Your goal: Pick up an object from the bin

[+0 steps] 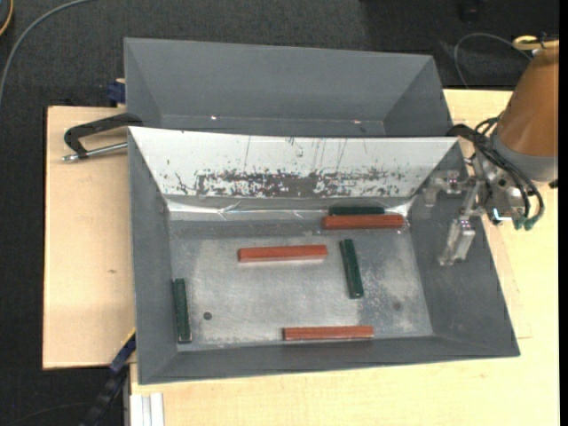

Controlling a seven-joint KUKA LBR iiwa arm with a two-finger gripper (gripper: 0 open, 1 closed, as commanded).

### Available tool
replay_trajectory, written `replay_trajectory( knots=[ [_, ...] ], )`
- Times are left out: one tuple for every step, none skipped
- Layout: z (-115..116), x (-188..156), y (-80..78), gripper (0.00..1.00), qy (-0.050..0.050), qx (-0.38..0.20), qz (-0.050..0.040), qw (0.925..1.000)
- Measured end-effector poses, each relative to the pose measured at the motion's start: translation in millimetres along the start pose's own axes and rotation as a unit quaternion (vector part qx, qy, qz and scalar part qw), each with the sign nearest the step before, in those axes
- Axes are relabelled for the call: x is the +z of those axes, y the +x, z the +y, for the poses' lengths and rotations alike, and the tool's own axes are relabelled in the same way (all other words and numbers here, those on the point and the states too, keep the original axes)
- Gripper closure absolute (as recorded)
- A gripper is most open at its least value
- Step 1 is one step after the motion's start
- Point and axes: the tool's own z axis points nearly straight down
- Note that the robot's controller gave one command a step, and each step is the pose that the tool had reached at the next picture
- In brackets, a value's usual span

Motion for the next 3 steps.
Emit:
replay_trajectory(
  knots=[
    [50,41,-4.6,0.0,0.0,-0.16,-0.0021,0.9871],
    [97,102,-32.2,0.0,-0.001,-0.16,-0.0022,0.9871],
    [146,131,-29.3,0.0,0.001,-0.425,-0.002,0.9051]
  ],
)
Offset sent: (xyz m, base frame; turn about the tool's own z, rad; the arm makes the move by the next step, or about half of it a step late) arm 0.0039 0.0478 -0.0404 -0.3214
